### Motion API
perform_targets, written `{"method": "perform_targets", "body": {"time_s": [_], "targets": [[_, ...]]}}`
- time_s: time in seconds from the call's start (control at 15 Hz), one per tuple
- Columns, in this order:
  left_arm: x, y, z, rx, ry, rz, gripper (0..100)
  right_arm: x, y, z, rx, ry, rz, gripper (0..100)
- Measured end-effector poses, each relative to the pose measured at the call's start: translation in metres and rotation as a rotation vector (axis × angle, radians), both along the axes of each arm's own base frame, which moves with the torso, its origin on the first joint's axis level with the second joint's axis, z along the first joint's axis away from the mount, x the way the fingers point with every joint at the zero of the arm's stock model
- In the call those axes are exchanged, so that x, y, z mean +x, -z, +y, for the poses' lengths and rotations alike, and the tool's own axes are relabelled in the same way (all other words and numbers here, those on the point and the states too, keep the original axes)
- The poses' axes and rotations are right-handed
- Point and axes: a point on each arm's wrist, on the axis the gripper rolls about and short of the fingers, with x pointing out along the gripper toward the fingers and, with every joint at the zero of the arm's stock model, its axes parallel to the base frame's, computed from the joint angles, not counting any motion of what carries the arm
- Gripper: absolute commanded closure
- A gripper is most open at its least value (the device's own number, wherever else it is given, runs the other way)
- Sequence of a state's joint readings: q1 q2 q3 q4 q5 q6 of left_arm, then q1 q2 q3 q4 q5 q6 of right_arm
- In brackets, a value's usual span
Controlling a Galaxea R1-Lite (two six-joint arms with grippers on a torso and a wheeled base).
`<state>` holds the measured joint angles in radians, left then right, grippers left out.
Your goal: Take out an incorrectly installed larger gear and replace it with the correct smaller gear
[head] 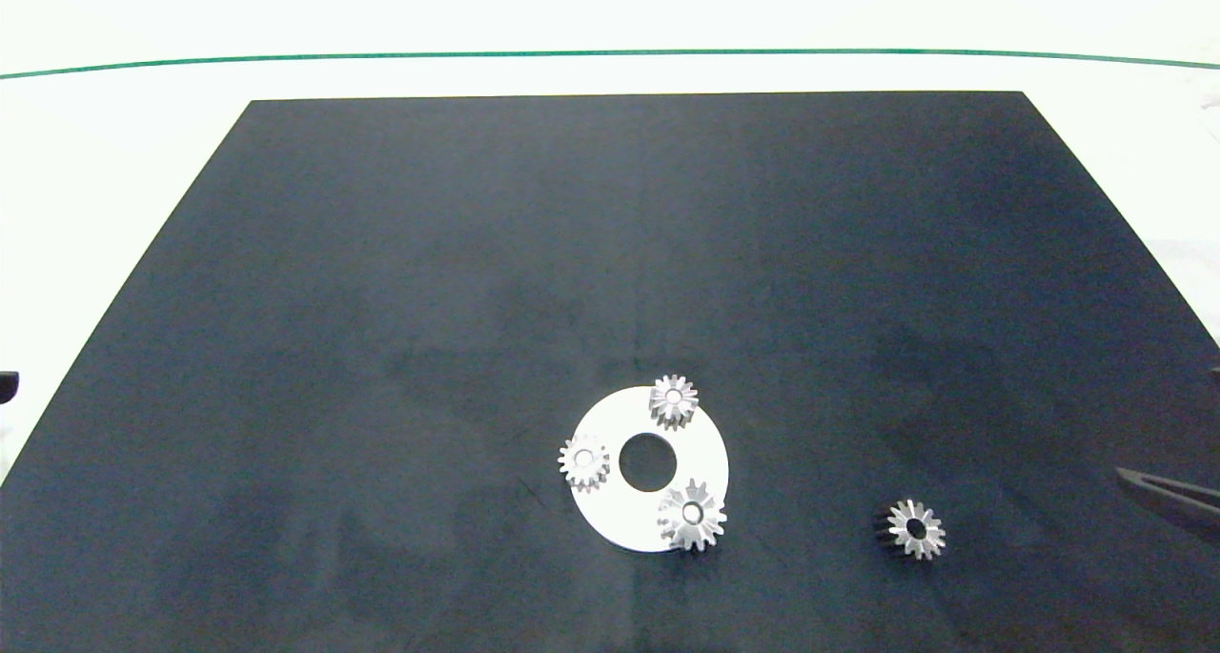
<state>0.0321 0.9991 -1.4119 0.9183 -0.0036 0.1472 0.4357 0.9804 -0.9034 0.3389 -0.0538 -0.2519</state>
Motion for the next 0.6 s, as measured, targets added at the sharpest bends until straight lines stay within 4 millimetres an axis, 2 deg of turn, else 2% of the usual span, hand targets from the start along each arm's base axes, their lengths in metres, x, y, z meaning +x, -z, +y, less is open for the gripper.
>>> {"method": "perform_targets", "body": {"time_s": [0.33,0.6], "targets": [[-0.017,-0.005,0.0,0.003,-0.025,-0.06,0,0.044,0.013,0.08,-0.171,-0.194,0.13,0],[-0.029,-0.008,0.0,0.005,-0.026,-0.099,0,0.062,0.011,0.135,-0.285,-0.295,0.231,0]]}}
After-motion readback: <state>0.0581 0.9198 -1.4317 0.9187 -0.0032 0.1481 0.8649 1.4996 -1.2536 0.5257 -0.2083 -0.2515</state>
